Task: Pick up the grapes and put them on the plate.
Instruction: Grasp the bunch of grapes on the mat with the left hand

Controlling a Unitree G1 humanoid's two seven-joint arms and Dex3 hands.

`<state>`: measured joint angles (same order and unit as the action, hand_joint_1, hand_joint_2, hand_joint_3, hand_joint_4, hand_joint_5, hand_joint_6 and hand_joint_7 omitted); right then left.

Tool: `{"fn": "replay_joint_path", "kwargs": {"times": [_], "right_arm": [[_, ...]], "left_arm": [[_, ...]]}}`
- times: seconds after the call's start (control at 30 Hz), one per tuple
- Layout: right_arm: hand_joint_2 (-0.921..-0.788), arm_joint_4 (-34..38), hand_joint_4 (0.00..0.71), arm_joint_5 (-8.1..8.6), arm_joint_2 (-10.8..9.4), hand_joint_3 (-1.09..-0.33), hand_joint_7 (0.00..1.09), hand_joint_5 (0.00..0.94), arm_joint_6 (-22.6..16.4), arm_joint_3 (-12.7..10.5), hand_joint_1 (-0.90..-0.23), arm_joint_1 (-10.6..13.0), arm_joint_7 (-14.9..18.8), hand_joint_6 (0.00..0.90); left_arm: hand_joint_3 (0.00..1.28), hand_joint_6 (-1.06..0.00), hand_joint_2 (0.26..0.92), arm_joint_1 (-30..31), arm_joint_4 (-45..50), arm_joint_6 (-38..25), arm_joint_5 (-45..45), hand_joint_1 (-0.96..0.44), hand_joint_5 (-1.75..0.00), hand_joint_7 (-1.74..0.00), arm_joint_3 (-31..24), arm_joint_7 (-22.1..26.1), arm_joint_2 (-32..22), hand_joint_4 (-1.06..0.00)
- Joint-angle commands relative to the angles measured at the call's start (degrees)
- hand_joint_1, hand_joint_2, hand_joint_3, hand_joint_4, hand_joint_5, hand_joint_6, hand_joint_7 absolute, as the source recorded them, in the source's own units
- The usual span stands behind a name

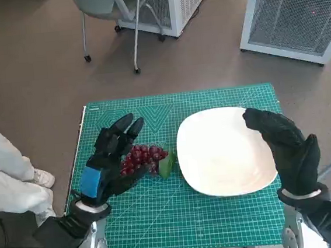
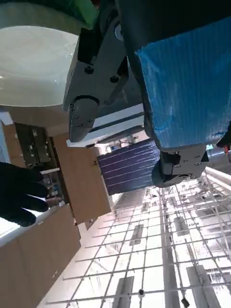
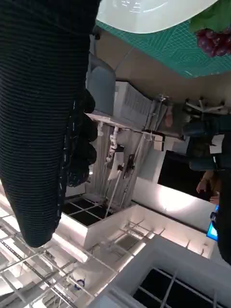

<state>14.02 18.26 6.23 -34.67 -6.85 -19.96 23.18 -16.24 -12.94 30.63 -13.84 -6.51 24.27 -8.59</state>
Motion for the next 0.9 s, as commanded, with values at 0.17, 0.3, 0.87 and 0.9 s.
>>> {"fn": "replay_joint_path", "kwargs": {"times": [0.17, 0.3, 0.87, 0.9], "right_arm": [[-0.921, 0.4, 0.659, 0.03, -0.4, -0.549, 0.83, 0.011, 0.8, -0.2, -0.488, 0.2, -0.4, 0.244], [-0.921, 0.3, 0.659, -0.21, -0.3, -0.545, 0.83, 0.011, 0.7, -0.1, -0.488, 0.1, -0.4, 0.245], [-0.921, 0.3, 0.658, -0.64, 0.1, -0.544, 0.83, 0.011, 0.0, -0.1, -0.488, 0.3, -0.1, 0.241], [-0.921, 0.3, 0.658, -0.7, 0.1, -0.545, 0.83, 0.011, -0.1, -0.1, -0.488, 0.3, -0.1, 0.24]], "left_arm": [[0.15, -0.16, 0.921, 1.3, -0.5, 1.2, 0.5, -0.16, 0.0, -0.51, 0.5, -0.1, 0.2, -0.38], [0.15, -0.16, 0.921, 1.4, -0.4, 1.0, 0.4, -0.16, 0.0, -0.5, 0.5, 0.0, 0.0, -0.37], [0.14, -0.14, 0.921, 1.2, 1.8, -1.3, 8.8, -0.17, 0.0, -0.45, 0.2, -3.3, -4.8, -0.32], [0.12, -0.14, 0.921, 1.4, 2.9, -2.6, 12.0, -0.17, 0.0, -0.42, 0.3, -4.4, -6.1, -0.3]]}}
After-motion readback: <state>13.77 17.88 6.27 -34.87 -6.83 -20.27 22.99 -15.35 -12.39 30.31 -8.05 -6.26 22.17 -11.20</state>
